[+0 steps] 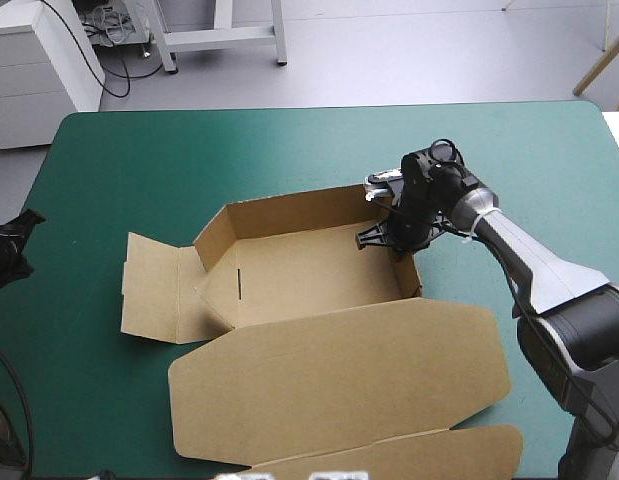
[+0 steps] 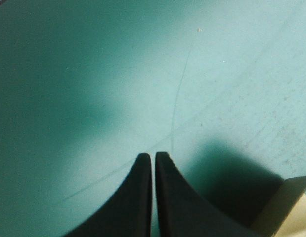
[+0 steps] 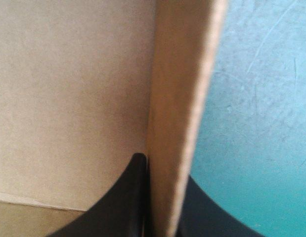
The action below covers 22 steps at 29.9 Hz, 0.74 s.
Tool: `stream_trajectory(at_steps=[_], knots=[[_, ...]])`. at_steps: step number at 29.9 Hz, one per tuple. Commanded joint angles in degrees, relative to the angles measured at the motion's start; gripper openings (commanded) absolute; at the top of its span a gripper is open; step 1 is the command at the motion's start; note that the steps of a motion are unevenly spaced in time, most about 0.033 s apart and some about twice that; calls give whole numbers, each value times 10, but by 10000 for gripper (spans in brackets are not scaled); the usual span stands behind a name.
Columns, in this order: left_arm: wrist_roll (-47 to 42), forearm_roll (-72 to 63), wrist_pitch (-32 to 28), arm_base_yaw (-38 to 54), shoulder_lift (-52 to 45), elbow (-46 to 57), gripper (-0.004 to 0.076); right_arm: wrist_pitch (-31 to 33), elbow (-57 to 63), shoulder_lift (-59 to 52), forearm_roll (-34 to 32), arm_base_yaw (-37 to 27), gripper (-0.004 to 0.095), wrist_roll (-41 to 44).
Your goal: Fold the box
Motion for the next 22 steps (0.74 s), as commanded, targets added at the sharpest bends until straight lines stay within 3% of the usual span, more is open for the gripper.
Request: stream_trajectory(at_steps=[1,7,17,22], knots=[[0,-2,-16,-1,-23,-13,6,-1,-22,-40,2,-1,-19,-11],[58,-2,-21,-1,-23,-13,6,-1,-57,-88,4,-13,-19,-21],[144,14,-48,-1,-23,-13,6,-1,-74,-253,57,-105,-19,-64],[166,13,-67,-1,-23,-13,6,-1,-74,-288,87,-122,-19,-86]])
